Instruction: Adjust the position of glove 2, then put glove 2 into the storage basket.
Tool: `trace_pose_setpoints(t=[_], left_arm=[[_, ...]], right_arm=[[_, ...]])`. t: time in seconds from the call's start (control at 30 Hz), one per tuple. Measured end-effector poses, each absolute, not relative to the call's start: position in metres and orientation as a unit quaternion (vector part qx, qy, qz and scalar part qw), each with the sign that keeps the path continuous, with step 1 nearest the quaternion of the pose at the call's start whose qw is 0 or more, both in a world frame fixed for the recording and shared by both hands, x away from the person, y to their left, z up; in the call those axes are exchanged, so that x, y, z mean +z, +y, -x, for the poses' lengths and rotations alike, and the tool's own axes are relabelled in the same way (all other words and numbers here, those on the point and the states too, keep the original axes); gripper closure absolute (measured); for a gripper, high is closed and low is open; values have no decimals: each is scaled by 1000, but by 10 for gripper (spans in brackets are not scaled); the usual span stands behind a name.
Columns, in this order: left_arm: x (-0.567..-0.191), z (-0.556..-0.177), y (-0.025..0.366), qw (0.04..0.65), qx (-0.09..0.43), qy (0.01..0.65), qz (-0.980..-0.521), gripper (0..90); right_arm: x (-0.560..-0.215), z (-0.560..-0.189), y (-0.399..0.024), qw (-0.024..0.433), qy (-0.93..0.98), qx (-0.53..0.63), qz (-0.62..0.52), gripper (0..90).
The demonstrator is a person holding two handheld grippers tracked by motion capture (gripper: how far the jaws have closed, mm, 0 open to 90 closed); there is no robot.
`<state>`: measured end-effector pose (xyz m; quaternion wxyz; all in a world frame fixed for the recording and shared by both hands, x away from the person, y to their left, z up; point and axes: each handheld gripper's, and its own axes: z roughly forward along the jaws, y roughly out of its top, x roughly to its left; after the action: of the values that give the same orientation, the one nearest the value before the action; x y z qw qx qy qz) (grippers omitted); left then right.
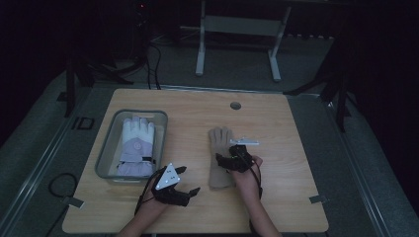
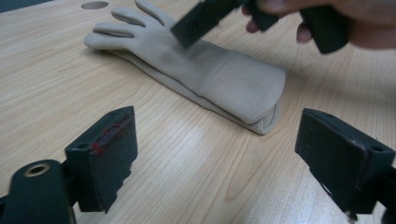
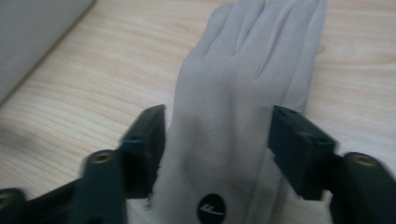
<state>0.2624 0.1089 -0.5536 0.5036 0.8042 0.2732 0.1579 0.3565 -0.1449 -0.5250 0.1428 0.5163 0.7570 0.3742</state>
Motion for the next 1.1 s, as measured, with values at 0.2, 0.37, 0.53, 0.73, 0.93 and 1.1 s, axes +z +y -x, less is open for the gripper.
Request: trace_pose_setpoints(t=[0.2, 0.37, 0.53, 0.73, 0.93, 1.1], left_arm=[[-553, -261, 103, 503, 152, 271, -806, 102], [-552, -259, 99, 503, 156, 270, -806, 98], [-549, -257, 94, 515, 153, 267, -800, 98], [-552, -261, 88, 520, 137, 276, -797, 96], [-553, -264, 86, 504, 147, 262, -810, 91], [-547, -269, 83, 514, 129, 265, -806, 92]], right_arm=[[-520, -361, -160, 102, 781, 400, -469, 134], [-519, -361, -171, 83, 805, 405, -425, 134], [-516, -366, -197, 78, 824, 413, -380, 217], [-513, -365, -211, 98, 838, 408, -349, 166], [-508, -366, -222, 85, 832, 416, -357, 107], [-505, -370, -229, 76, 822, 429, -368, 105]])
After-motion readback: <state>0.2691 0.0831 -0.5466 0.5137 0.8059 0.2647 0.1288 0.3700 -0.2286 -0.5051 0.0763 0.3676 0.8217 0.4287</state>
